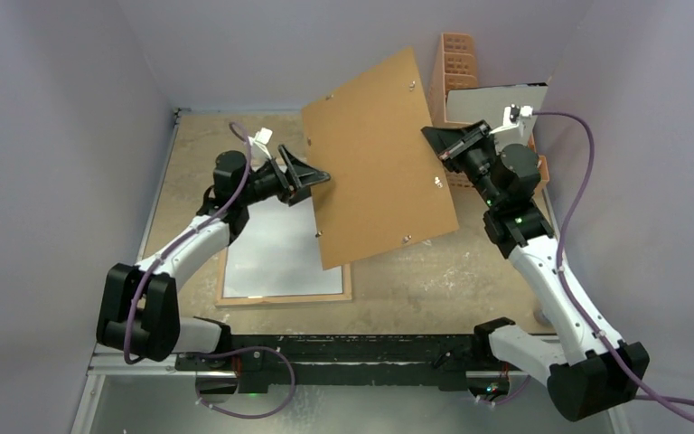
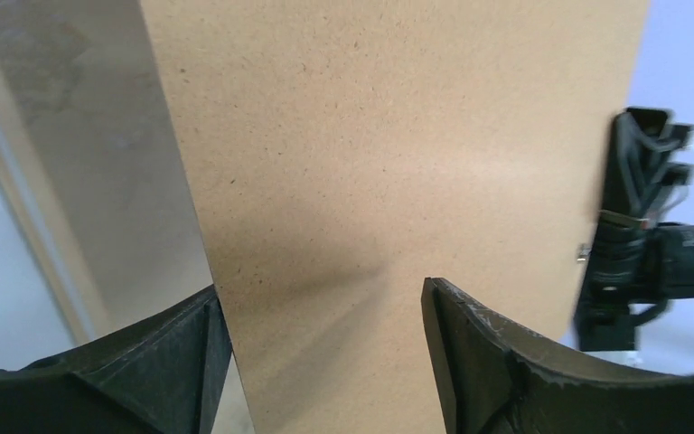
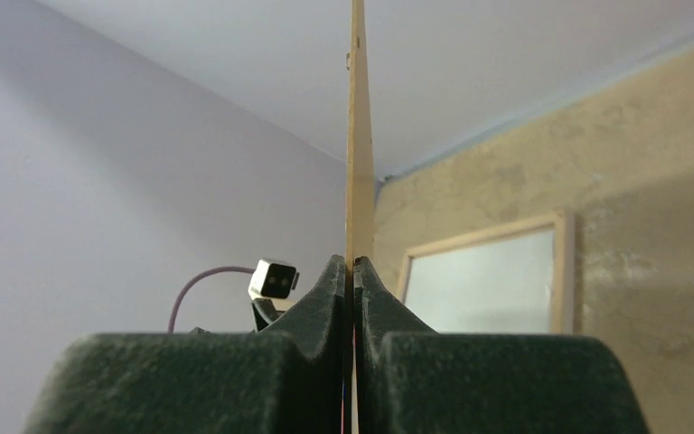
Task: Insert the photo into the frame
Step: Turn over the photo frame item at the center of the board.
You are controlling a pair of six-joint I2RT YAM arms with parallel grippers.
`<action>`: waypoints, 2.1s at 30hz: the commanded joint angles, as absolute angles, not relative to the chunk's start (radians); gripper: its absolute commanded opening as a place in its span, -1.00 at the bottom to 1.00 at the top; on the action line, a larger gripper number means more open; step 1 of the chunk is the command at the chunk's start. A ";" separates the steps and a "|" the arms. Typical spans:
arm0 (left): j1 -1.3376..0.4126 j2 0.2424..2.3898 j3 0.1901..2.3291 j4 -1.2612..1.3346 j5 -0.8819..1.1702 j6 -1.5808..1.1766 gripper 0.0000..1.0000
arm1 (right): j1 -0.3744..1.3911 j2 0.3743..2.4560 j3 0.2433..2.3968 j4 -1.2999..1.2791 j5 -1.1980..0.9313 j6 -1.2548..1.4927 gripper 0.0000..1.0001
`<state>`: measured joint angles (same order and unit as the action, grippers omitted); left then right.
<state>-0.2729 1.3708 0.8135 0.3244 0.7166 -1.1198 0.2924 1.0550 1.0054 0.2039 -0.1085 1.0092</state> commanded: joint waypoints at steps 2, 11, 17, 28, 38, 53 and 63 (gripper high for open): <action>-0.233 1.283 0.841 0.718 0.888 -1.370 0.34 | 0.296 0.969 0.957 0.367 -0.134 1.010 -1.00; -0.181 1.306 1.008 0.738 1.031 -1.419 -0.39 | 0.292 0.877 0.847 0.538 -0.290 0.987 -1.00; -0.137 1.357 1.099 0.777 1.106 -1.469 -0.84 | 0.292 0.856 0.785 0.592 -0.368 1.031 -1.00; -0.137 1.445 1.120 1.177 1.118 -1.828 -0.70 | 0.290 0.804 0.596 0.767 -0.287 1.283 -1.00; -0.134 1.457 1.119 1.102 1.148 -1.801 -1.00 | 0.290 0.819 0.603 0.741 -0.292 1.224 -1.00; -0.108 1.414 1.205 0.593 1.140 -1.441 -1.00 | 0.290 0.905 0.642 0.897 -0.556 1.119 -0.34; 0.023 1.421 1.227 -0.083 1.005 -0.957 0.08 | 0.290 0.962 0.653 0.900 -0.503 1.176 -1.00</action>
<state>-0.0662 1.4410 1.1728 0.3748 1.1286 -1.2846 0.2943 0.9428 0.5999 0.8646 -0.5343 1.1694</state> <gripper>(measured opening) 0.460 0.016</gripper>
